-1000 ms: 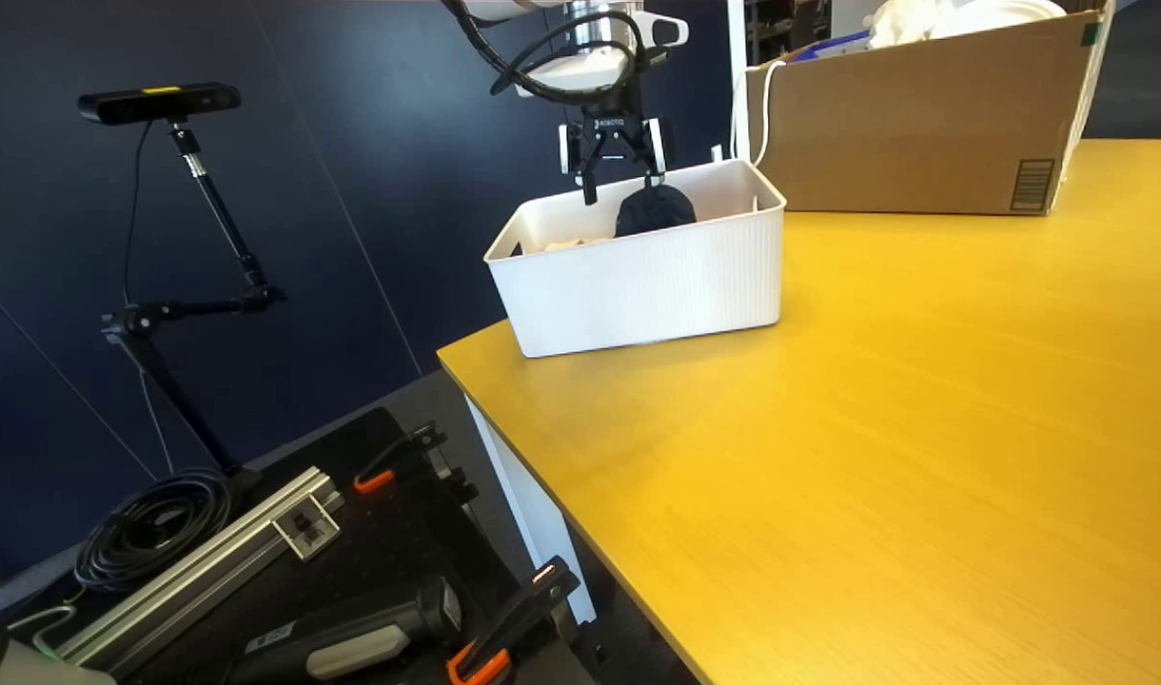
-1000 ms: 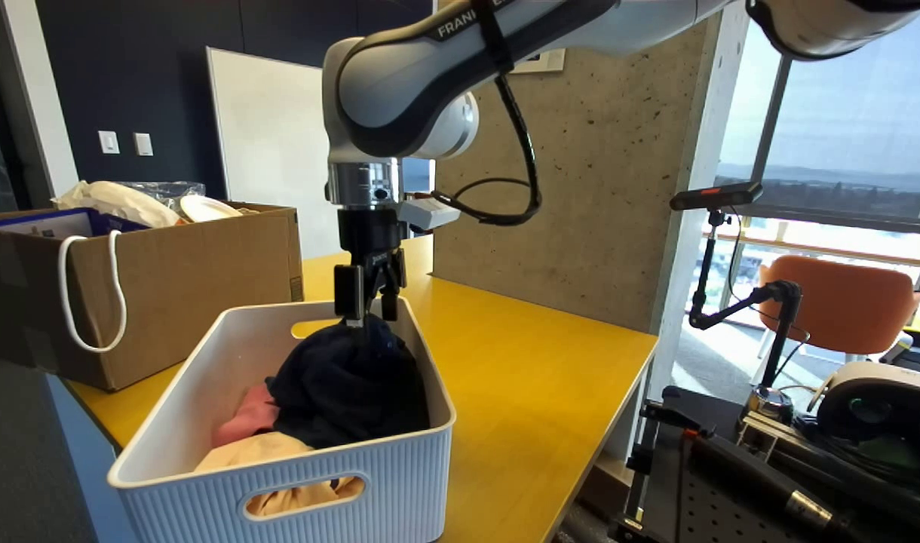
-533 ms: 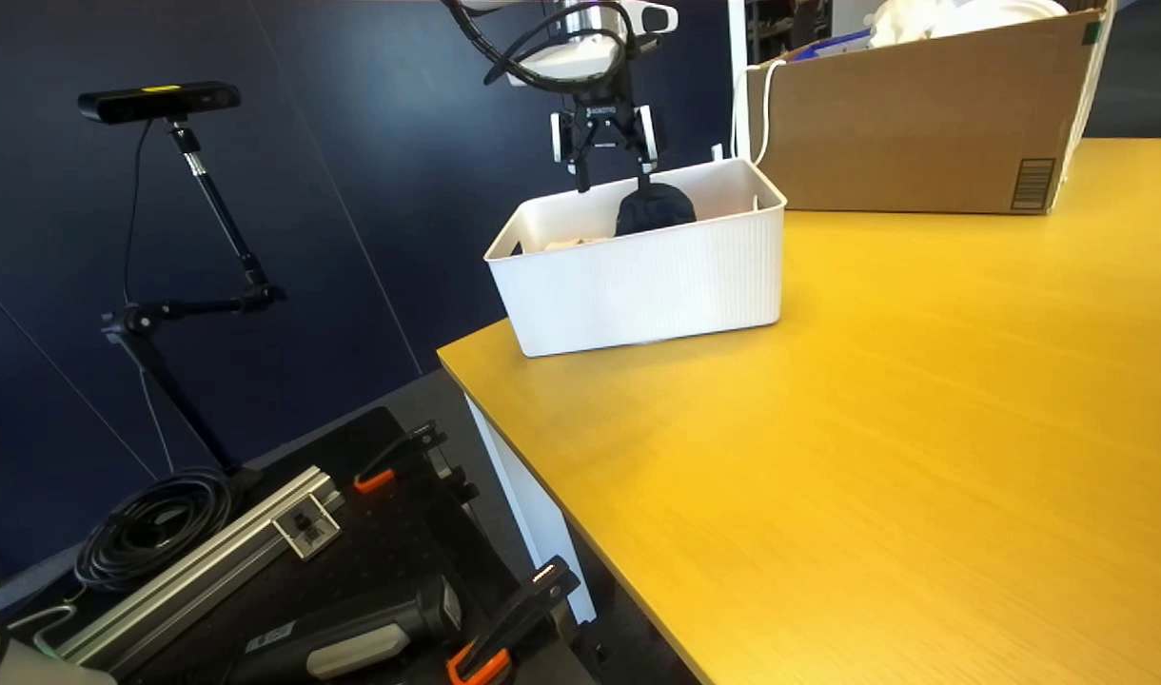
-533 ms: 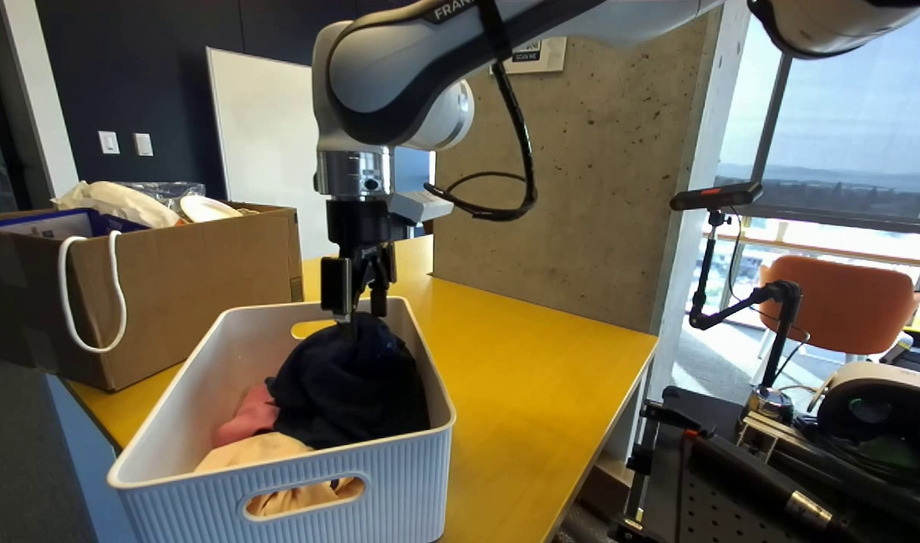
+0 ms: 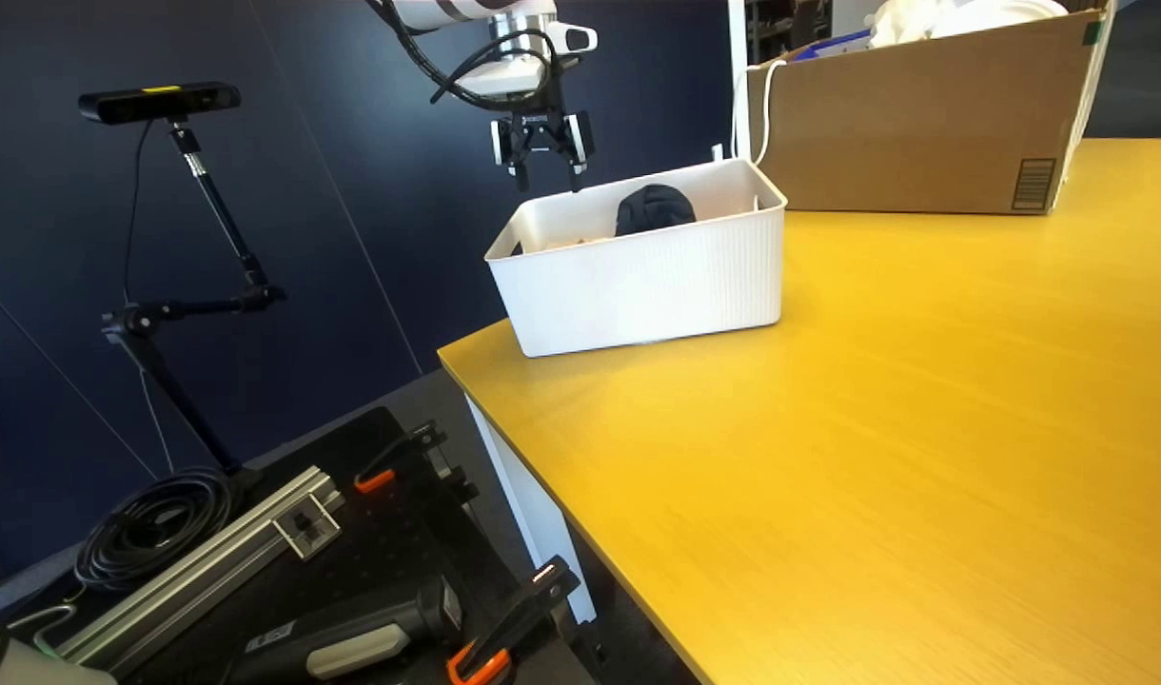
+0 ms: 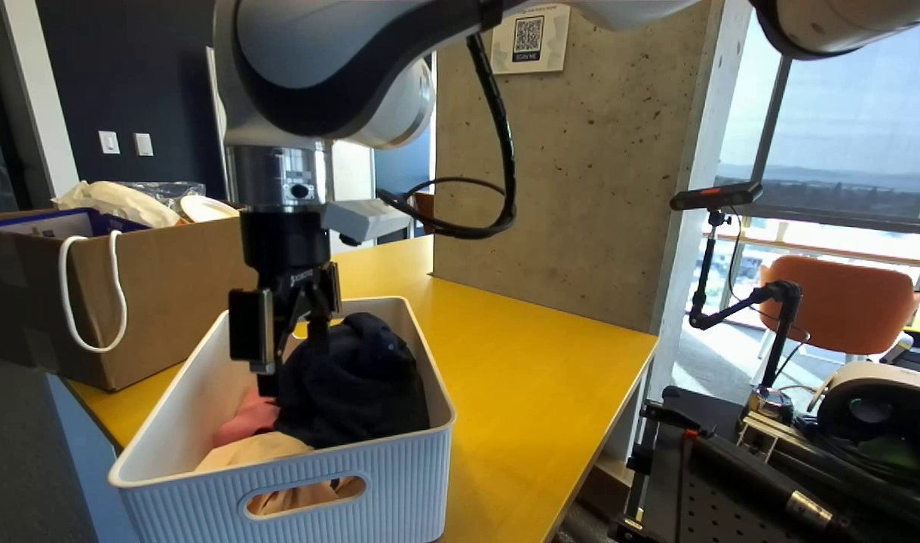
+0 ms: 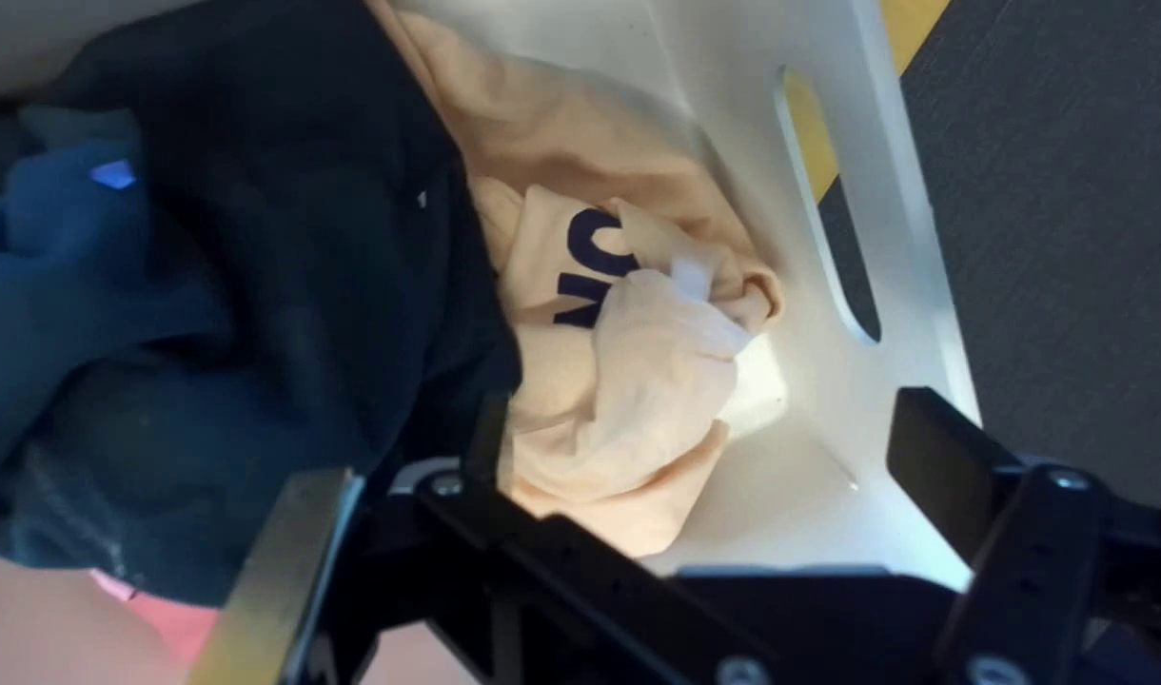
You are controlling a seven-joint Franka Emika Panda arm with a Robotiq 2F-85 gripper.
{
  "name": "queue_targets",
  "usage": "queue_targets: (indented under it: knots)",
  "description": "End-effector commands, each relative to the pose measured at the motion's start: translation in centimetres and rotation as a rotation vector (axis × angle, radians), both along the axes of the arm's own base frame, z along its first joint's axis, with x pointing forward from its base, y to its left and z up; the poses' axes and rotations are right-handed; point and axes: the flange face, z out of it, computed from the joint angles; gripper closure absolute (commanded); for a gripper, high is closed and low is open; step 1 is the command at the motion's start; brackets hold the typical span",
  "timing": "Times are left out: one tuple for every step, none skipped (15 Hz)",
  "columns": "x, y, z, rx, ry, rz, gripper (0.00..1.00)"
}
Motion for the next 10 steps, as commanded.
queue_targets:
  knots:
    - [0.0,0.6,-3.5,-0.023,0.030,-0.018,0.00]
    - [0.0,0.5,-4.6,-0.030,0.035,-0.025,0.00]
    - [0.3,0.2,-5.9,-0.034,0.033,-0.039,0.00]
    - [0.6,-0.1,-6.8,-0.030,0.031,-0.047,0.00]
    - [0.8,-0.3,-7.4,-0.028,0.021,-0.057,0.00]
    - [1.1,-0.4,-7.9,-0.023,0.009,-0.064,0.00]
    - [1.4,-0.5,-8.5,-0.025,0.005,-0.069,0.00]
    - [1.6,-0.5,-9.2,-0.025,0.002,-0.070,0.00]
    - [1.8,-0.4,-10.1,-0.023,-0.003,-0.068,0.00]
    - [2.2,-0.2,-10.8,-0.017,-0.010,-0.068,0.00]
